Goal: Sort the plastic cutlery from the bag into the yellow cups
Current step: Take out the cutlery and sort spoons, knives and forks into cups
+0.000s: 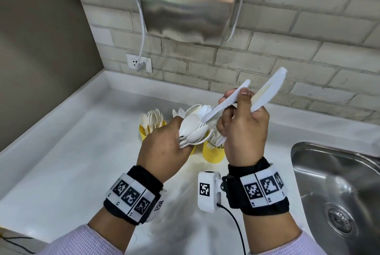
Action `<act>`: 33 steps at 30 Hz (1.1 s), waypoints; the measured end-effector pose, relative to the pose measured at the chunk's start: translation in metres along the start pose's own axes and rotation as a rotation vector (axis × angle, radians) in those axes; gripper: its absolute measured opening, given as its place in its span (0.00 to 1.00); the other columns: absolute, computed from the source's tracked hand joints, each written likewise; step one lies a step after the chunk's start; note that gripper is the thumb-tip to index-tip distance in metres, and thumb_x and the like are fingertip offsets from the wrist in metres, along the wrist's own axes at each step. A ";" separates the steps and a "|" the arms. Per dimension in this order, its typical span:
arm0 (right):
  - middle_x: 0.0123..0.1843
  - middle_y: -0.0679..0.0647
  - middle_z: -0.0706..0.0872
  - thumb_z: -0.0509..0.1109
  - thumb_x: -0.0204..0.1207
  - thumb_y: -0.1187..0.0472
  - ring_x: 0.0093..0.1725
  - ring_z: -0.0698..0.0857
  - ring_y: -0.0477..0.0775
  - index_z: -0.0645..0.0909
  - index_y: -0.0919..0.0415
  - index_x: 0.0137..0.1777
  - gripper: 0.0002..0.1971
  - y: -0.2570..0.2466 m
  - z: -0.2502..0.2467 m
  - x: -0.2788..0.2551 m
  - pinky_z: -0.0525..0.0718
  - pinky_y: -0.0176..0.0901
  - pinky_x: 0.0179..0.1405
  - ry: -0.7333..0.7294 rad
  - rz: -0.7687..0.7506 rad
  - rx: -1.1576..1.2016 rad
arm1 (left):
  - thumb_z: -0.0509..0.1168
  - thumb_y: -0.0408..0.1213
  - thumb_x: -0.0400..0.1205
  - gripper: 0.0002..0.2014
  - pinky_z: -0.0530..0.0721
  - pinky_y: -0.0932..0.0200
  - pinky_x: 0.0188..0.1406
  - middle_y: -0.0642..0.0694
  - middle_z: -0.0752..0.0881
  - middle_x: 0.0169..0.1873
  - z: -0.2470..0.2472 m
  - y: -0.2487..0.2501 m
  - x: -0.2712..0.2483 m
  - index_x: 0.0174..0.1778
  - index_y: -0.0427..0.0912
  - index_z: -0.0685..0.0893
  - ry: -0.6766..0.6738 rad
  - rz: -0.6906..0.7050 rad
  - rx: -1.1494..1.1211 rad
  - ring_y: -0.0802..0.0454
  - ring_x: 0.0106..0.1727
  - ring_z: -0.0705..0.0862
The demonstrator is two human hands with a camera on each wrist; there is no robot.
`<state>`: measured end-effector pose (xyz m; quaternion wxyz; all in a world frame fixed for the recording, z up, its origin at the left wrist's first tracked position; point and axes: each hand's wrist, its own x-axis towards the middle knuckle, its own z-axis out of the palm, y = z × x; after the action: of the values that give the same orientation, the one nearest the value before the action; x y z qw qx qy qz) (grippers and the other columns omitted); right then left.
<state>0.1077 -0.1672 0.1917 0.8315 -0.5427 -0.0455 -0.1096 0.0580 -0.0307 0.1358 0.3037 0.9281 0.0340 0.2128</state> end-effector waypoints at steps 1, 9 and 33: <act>0.29 0.57 0.80 0.55 0.93 0.58 0.19 0.68 0.48 0.80 0.64 0.40 0.21 0.000 0.001 0.002 0.65 0.38 0.20 0.023 -0.011 0.010 | 0.73 0.43 0.77 0.10 0.76 0.54 0.30 0.49 0.87 0.34 0.000 0.001 0.000 0.49 0.48 0.79 -0.013 0.011 0.006 0.41 0.37 0.83; 0.38 0.64 0.90 0.53 0.93 0.56 0.34 0.88 0.63 0.73 0.63 0.49 0.15 -0.006 -0.006 0.017 0.87 0.50 0.35 0.202 -0.045 0.170 | 0.70 0.48 0.77 0.12 0.80 0.52 0.30 0.50 0.86 0.34 0.007 -0.002 0.000 0.50 0.48 0.78 -0.086 0.069 0.073 0.44 0.36 0.83; 0.26 0.52 0.61 0.53 0.92 0.48 0.20 0.60 0.51 0.69 0.50 0.31 0.24 -0.003 -0.007 0.008 0.66 0.39 0.23 -0.048 -0.134 0.204 | 0.64 0.18 0.82 0.04 0.91 0.52 0.38 0.27 0.91 0.43 0.000 0.017 0.006 0.47 0.28 0.83 -0.186 -0.509 -1.037 0.42 0.34 0.91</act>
<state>0.1141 -0.1756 0.1932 0.8720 -0.4533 -0.1124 -0.1466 0.0628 -0.0431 0.1479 0.7615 0.6356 0.1203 0.0397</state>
